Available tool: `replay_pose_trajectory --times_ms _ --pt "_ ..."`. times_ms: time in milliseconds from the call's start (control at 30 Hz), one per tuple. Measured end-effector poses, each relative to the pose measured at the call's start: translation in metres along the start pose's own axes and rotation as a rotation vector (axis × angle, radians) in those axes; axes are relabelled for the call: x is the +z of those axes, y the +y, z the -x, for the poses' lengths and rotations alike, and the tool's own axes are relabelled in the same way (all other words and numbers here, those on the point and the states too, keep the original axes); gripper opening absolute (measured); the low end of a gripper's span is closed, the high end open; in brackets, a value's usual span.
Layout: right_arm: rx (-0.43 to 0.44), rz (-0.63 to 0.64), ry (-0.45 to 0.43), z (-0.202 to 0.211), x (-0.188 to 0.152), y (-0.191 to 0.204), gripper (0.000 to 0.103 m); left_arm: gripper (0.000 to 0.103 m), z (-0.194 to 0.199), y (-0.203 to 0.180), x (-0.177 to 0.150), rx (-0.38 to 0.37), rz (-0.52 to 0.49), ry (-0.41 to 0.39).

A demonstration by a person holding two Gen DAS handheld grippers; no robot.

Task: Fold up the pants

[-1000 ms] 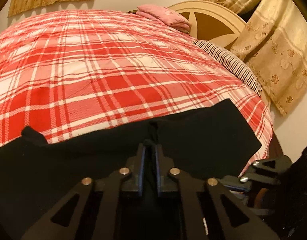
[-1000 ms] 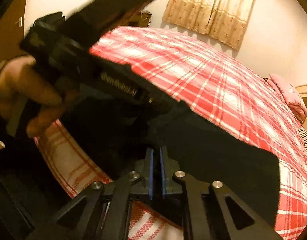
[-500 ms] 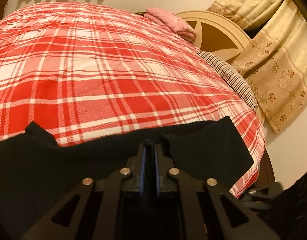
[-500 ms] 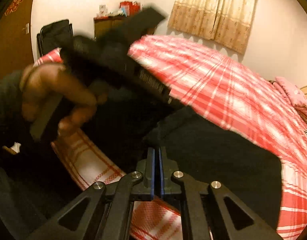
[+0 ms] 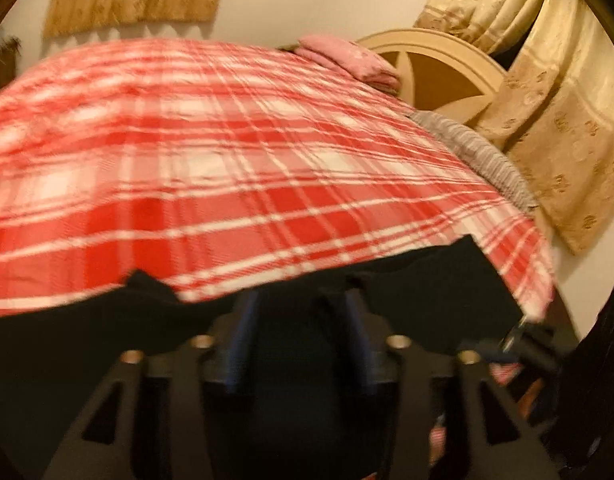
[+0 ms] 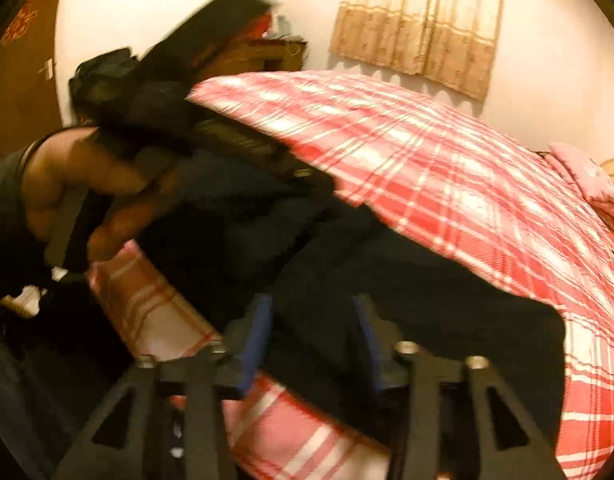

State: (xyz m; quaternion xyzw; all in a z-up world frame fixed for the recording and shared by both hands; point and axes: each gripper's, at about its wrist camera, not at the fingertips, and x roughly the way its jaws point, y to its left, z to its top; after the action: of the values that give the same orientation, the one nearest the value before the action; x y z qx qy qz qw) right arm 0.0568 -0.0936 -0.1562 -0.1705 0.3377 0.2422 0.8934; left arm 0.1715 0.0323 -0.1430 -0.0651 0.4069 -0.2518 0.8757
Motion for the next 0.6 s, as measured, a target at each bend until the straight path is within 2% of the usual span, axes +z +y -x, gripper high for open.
replay_pose_trajectory --times_ms 67,167,267,367,467,600 --pt "-0.015 -0.024 0.006 -0.009 0.005 -0.008 0.050 0.054 0.007 0.003 -0.002 0.067 -0.035 -0.011" --pt "0.004 -0.060 0.077 -0.040 0.008 -0.015 0.050 0.056 0.013 0.009 -0.006 0.156 -0.062 -0.001" --pt "0.008 -0.005 0.058 -0.044 0.011 0.001 0.050 0.056 0.017 0.018 -0.011 0.227 -0.076 0.010" --pt "0.070 0.003 0.051 -0.039 0.017 0.007 0.050 0.056 0.022 0.027 -0.015 0.255 -0.070 0.014" --pt "0.010 0.020 0.011 -0.037 0.026 0.004 0.050 0.056 0.025 0.034 -0.017 0.266 -0.058 0.014" --pt "-0.033 -0.037 0.014 -0.051 0.036 -0.015 0.050 0.056 0.031 0.041 -0.019 0.273 -0.046 0.017"
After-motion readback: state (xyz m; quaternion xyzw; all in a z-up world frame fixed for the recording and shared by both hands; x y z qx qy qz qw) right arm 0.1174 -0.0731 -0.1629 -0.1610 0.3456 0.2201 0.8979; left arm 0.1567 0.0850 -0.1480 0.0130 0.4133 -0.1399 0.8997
